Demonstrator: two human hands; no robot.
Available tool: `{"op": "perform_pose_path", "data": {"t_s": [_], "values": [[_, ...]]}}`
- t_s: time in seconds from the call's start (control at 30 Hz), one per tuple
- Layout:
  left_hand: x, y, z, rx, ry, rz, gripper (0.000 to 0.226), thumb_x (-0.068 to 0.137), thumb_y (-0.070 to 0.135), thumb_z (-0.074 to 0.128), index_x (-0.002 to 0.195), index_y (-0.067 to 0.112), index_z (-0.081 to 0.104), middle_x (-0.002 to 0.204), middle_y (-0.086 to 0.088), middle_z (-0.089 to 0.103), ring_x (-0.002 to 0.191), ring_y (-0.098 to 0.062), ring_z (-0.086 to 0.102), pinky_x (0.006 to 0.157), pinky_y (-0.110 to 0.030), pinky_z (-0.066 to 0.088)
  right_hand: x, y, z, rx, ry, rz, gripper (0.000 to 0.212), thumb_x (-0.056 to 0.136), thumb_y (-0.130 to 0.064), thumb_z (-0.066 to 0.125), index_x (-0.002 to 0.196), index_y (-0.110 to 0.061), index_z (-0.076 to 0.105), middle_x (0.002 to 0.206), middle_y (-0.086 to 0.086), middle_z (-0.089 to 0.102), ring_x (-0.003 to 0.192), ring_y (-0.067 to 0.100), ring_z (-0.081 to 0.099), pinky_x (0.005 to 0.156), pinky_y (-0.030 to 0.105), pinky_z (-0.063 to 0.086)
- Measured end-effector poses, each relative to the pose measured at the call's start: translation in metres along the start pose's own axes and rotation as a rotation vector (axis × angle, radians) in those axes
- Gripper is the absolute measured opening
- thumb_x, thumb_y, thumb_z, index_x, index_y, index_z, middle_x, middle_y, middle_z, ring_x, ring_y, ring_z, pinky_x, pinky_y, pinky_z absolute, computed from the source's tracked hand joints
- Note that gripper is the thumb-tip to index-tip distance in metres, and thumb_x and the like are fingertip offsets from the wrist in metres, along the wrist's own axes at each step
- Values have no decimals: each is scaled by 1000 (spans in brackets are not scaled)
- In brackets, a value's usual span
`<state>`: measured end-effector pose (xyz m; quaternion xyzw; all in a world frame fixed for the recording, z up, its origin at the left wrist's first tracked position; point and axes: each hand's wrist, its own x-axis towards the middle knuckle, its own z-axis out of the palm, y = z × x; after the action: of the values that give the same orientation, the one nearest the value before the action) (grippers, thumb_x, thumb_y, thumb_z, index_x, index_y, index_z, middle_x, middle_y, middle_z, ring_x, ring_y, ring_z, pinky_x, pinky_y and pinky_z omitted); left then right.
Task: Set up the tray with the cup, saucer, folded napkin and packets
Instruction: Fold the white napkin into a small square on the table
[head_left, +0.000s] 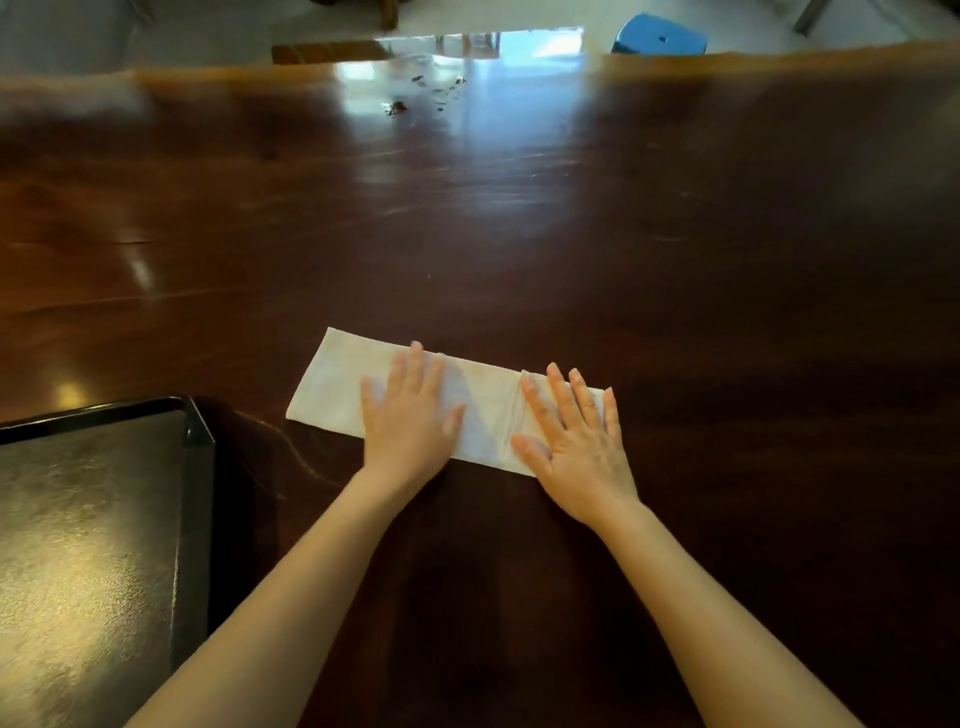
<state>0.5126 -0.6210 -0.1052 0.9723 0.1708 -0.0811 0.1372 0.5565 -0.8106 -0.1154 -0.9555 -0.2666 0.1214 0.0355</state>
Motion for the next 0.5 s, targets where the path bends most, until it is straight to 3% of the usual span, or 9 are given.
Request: {"op": "perform_pose_path", "data": {"t_s": [0.07, 0.2, 0.37, 0.43, 0.5], "values": [[10, -25, -13, -50, 65, -201, 67, 93, 40, 43, 148, 15, 14, 157, -10, 12, 146, -27, 6, 115, -53, 12, 0, -1, 0, -9, 1, 16, 66, 83, -62, -1, 142, -38, -20, 158, -3, -16, 144, 19, -19, 114, 47, -15], [17, -50, -42, -183, 9, -468, 76, 86, 39, 54, 147, 20, 14, 156, -10, 17, 143, -30, 14, 111, -53, 20, 0, -3, 1, 2, 4, 22, 65, 83, -63, -1, 140, -39, -23, 157, -4, -17, 144, 18, -19, 115, 47, -16], [22, -61, -63, -332, -36, -588, 73, 82, 23, 64, 142, 14, 24, 142, -16, 30, 128, -35, 34, 91, -46, 41, 0, -3, 0, 10, -9, 36, 65, 87, -61, 5, 142, -38, -20, 157, -5, -17, 144, 18, -20, 115, 47, -16], [26, -66, -70, -393, -87, -619, 63, 81, 23, 68, 133, 7, 36, 130, -16, 43, 113, -32, 49, 75, -36, 42, 0, -3, 1, 10, -1, 39, 65, 88, -60, 7, 144, -38, -16, 158, -5, -16, 144, 18, -19, 115, 47, -15], [29, -70, -77, -446, -143, -615, 41, 81, 24, 68, 113, 4, 51, 105, -12, 54, 91, -25, 54, 65, -32, 39, 1, -3, 3, 7, 15, 34, 66, 87, -61, 5, 145, -37, -14, 158, -4, -13, 144, 18, -17, 116, 47, -14]]}}
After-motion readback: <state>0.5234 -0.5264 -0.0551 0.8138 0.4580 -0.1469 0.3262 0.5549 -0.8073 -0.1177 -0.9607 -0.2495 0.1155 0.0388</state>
